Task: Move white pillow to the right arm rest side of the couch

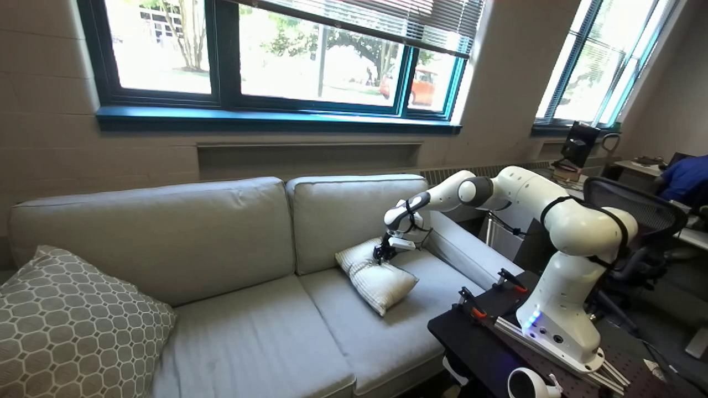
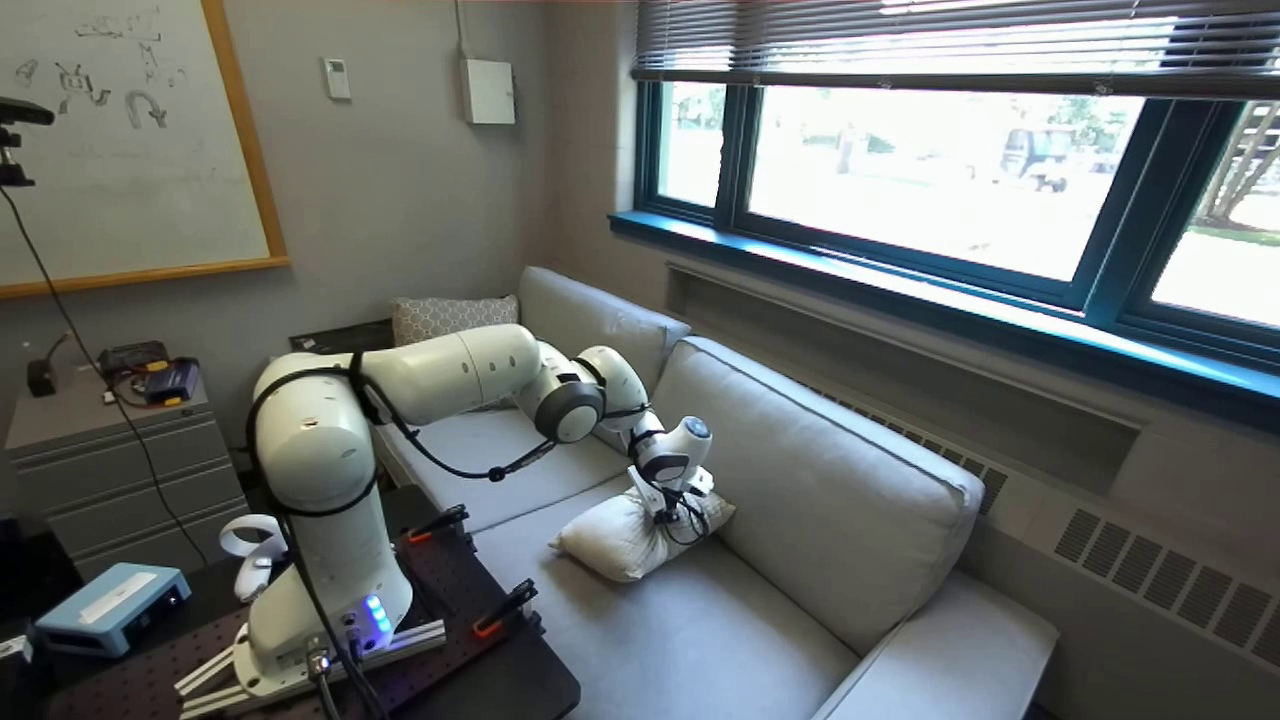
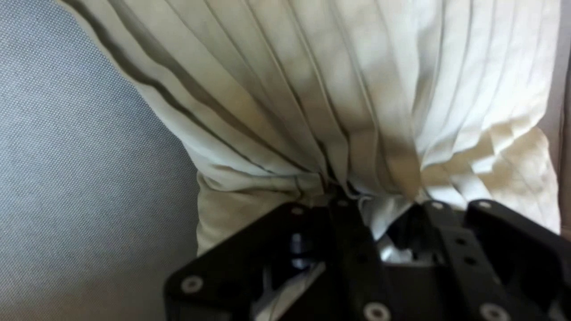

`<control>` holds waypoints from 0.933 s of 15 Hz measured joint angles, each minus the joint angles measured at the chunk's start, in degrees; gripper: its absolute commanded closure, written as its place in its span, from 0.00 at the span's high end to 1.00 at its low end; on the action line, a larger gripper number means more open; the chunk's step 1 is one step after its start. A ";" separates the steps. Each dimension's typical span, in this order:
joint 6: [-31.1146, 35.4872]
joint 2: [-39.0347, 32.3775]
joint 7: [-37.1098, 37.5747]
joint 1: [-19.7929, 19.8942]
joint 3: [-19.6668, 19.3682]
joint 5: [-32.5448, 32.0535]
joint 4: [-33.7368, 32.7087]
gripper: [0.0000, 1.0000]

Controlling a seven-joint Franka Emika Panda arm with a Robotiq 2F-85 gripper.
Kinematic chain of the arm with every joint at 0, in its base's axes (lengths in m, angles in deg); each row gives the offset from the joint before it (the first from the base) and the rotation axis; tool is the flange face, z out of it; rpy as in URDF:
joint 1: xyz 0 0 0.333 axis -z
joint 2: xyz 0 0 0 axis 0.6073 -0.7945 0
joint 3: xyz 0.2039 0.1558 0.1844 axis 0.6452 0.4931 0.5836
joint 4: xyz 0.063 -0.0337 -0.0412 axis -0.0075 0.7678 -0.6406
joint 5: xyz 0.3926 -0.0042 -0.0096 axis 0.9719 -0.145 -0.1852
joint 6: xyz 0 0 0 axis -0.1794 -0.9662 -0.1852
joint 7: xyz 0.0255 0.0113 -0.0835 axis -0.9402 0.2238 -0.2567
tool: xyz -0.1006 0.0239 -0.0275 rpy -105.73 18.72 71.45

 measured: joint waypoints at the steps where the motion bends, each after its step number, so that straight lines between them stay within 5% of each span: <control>1: 0.00 0.03 0.21 -0.27 0.00 -0.01 -0.09 0.03; 7: 4.57 5.49 10.61 -5.88 -5.76 -0.16 6.29 0.03; 14: 13.99 19.80 30.72 -20.66 -20.25 -0.16 26.06 0.03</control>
